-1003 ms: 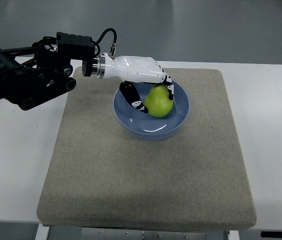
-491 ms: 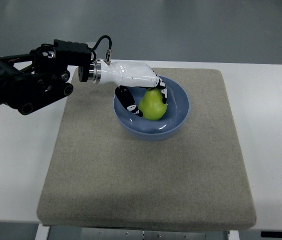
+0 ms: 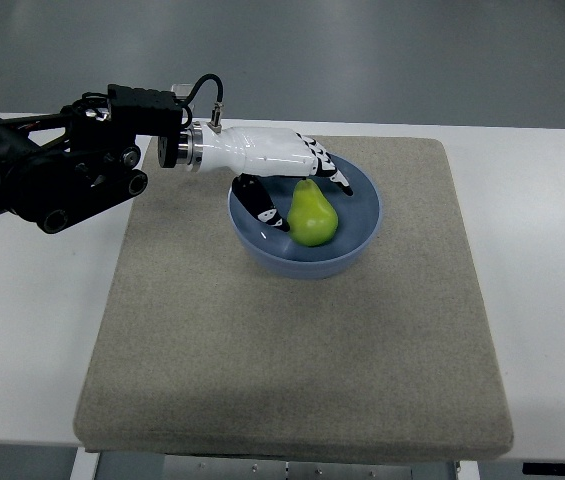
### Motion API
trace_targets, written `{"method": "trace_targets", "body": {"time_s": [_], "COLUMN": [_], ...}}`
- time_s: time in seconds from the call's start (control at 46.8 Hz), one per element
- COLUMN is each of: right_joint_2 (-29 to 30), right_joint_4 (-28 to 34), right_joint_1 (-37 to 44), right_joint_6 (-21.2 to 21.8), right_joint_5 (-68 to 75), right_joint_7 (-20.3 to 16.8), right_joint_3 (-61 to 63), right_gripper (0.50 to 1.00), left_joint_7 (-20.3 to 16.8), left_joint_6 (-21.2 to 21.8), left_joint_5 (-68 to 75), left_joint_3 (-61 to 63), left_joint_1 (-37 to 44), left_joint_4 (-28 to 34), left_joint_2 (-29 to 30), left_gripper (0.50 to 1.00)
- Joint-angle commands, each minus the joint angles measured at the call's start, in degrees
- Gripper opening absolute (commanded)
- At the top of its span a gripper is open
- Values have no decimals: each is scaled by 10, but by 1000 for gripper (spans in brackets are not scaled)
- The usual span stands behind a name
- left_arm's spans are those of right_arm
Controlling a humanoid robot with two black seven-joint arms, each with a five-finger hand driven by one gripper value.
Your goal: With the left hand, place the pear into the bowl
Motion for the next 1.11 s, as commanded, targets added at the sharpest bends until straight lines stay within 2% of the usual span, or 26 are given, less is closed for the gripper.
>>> {"method": "trace_targets", "body": {"time_s": [0.0, 0.213, 0.363, 0.512, 0.726, 1.089], "right_joint_2": [0, 0, 0, 0, 0, 0], "right_joint_4": [0, 0, 0, 0, 0, 0], "right_joint_1": [0, 0, 0, 0, 0, 0], "right_joint_6": [0, 0, 0, 0, 0, 0], "right_joint_5": [0, 0, 0, 0, 0, 0], "right_joint_7": [0, 1, 1, 1, 0, 0], "right_joint_3": [0, 0, 0, 0, 0, 0], "right_gripper": [926, 926, 926, 926, 926, 926], "left_joint_7": [1, 1, 1, 1, 1, 7], "left_joint_6": [0, 3, 2, 0, 4, 5], "left_joint_5": [-1, -4, -23, -62, -200, -393], "left_joint_3": [0, -12, -65, -106, -107, -107], "left_joint_1": [0, -3, -10, -10, -9, -4], "left_joint_4": [0, -1, 11, 80, 191, 273], "left_joint_2": [0, 1, 11, 27, 28, 24], "left_gripper": [962, 964, 964, 966, 986, 988]}}
